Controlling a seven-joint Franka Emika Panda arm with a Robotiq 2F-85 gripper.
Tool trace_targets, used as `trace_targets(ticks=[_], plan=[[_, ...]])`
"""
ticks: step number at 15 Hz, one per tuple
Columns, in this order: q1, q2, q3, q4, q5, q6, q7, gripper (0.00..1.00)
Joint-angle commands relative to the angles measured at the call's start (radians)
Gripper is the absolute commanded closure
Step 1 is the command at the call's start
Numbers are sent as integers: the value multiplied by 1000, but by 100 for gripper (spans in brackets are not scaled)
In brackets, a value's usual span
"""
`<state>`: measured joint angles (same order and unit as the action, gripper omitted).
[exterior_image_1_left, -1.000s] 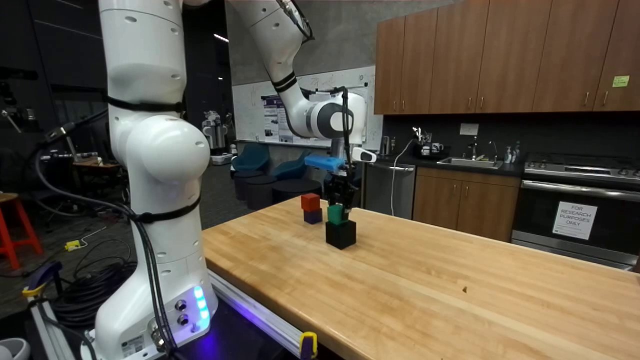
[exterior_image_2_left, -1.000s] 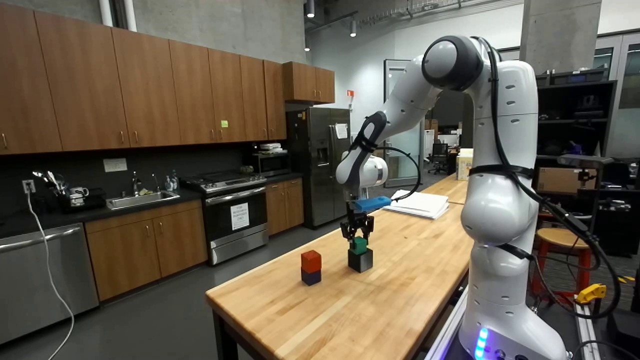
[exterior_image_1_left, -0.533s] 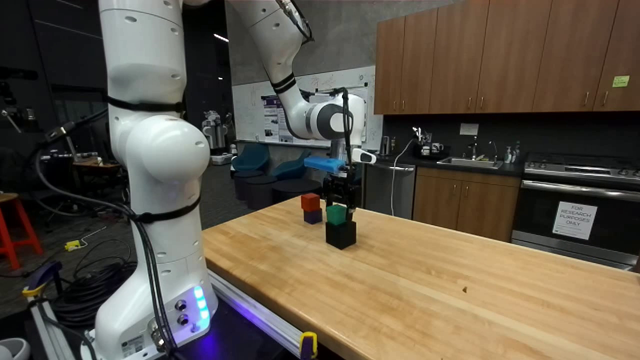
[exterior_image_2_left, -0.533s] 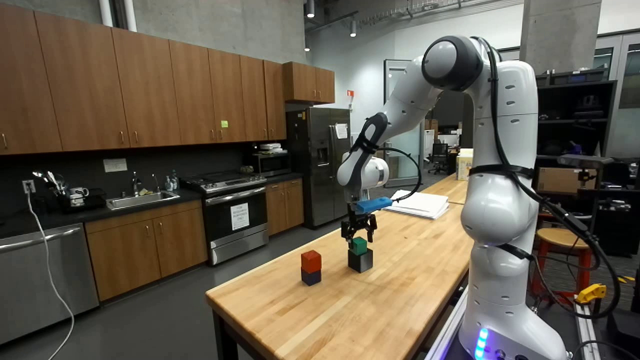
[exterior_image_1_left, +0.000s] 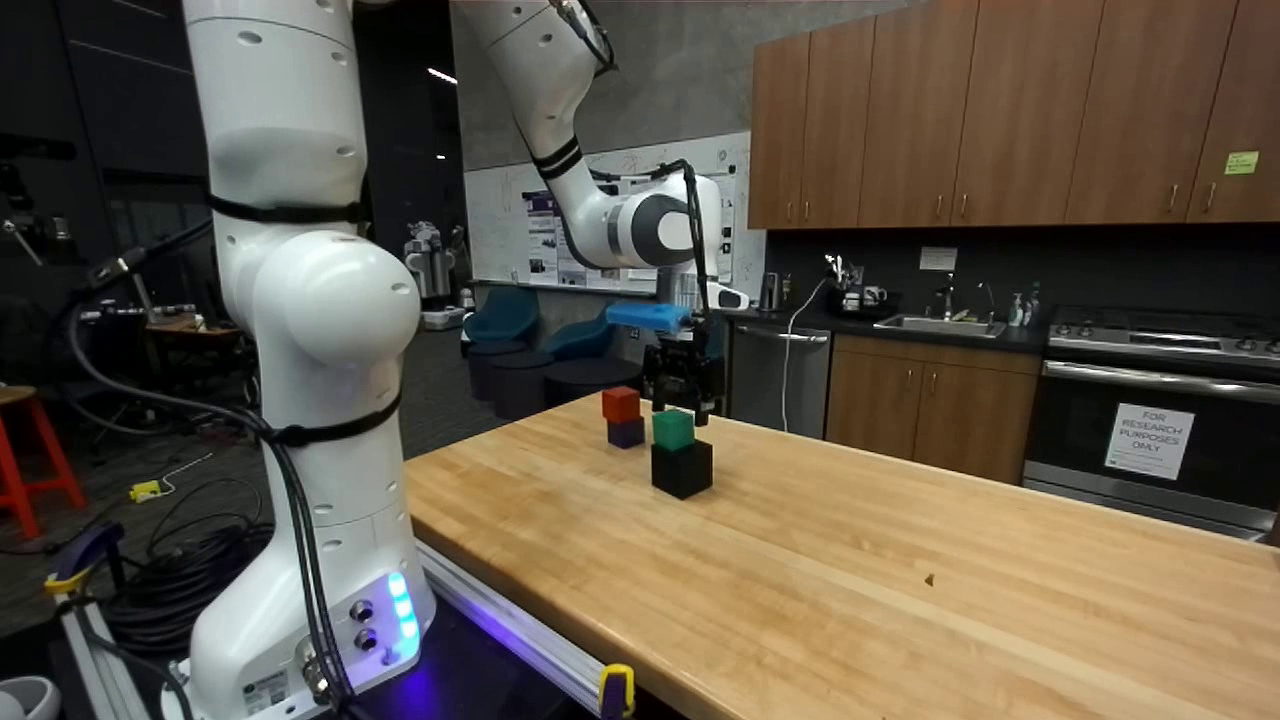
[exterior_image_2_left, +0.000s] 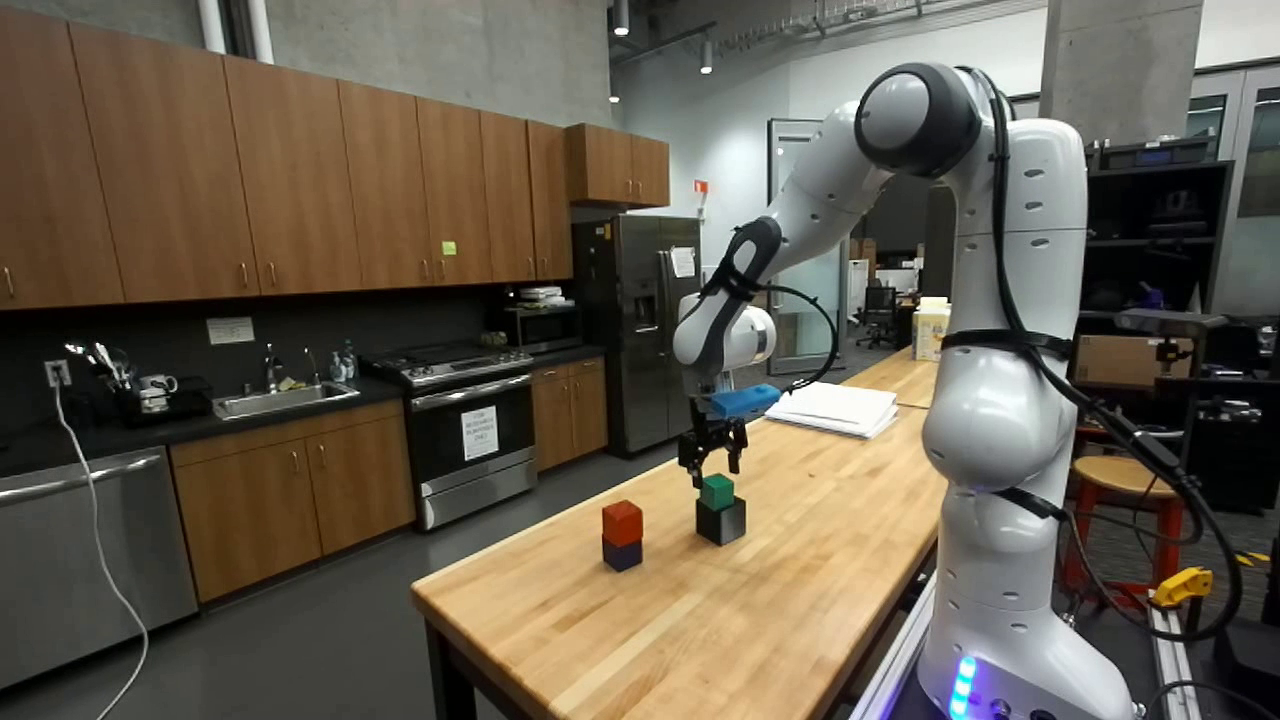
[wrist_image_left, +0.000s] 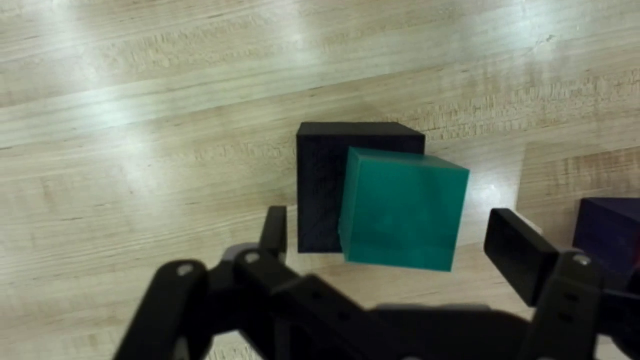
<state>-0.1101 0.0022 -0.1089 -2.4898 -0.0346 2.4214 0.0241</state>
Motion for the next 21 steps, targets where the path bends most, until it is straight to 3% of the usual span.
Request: trace_targets(ticks=[1, 21], plan=[[5, -58, 6, -10, -31, -31, 2, 0], [95, -202, 108, -29, -48, -119, -5, 0]])
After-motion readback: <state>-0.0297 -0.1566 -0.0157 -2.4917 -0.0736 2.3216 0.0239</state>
